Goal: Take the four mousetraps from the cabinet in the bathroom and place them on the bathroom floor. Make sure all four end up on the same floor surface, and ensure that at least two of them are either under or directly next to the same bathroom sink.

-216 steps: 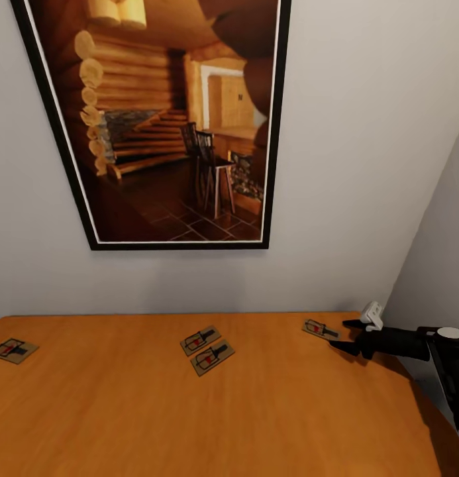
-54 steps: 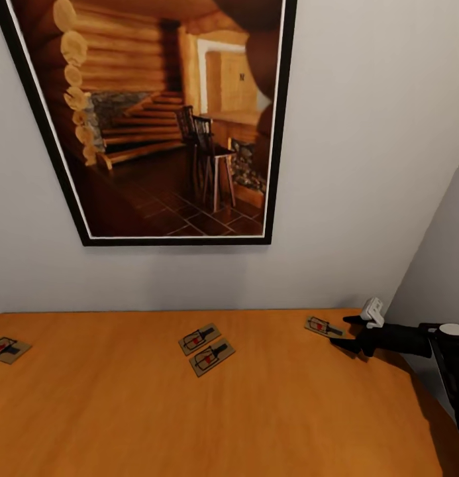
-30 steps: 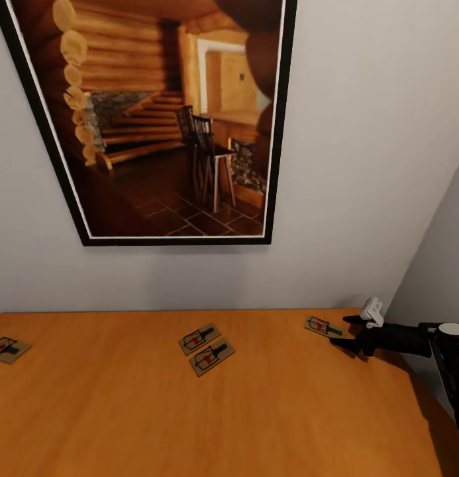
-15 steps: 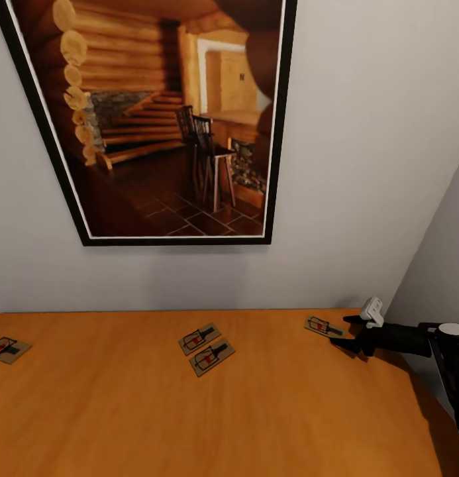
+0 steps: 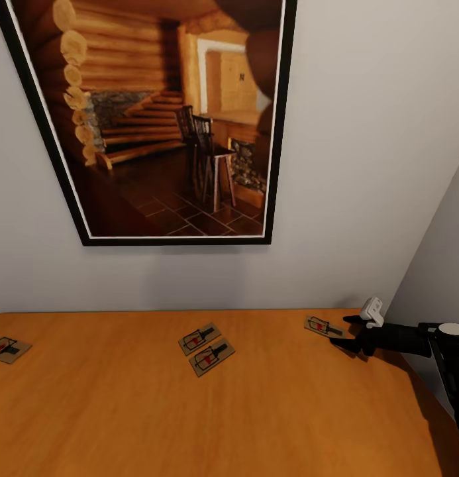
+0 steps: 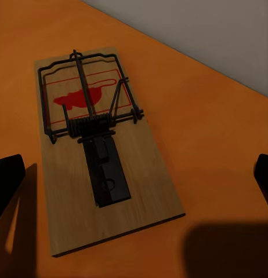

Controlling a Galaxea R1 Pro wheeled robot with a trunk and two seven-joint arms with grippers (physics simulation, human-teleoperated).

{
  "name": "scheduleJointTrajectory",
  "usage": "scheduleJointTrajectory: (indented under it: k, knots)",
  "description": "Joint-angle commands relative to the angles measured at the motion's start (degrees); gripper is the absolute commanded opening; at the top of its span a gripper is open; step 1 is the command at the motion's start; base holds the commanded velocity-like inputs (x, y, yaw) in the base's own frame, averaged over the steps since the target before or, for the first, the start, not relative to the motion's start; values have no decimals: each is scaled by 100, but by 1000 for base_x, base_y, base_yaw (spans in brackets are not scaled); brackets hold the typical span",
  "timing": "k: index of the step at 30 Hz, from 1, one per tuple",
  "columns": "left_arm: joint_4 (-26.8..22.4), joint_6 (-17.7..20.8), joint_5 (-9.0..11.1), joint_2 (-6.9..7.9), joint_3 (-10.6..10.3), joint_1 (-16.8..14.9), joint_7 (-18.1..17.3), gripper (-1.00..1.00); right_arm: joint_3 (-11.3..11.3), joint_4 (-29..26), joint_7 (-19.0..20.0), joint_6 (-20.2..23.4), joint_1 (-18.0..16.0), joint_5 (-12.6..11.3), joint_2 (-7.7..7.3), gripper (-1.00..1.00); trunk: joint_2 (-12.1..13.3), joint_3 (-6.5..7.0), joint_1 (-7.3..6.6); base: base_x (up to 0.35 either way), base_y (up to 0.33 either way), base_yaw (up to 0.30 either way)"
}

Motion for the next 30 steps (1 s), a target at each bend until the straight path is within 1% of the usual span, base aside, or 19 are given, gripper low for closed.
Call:
scheduleJointTrajectory:
  k: [1, 30]
  knots:
    - [11, -31, -4, 0, -5, -4, 16, 100, -7, 330, 25, 50, -1, 44, 1, 100, -2, -5, 1, 0, 0, 0]
    - [11, -31, -4, 0, -6, -4, 16, 100, 0, 330, 26, 50, -1, 43, 7, 100, -2, -5, 1, 0, 0, 0]
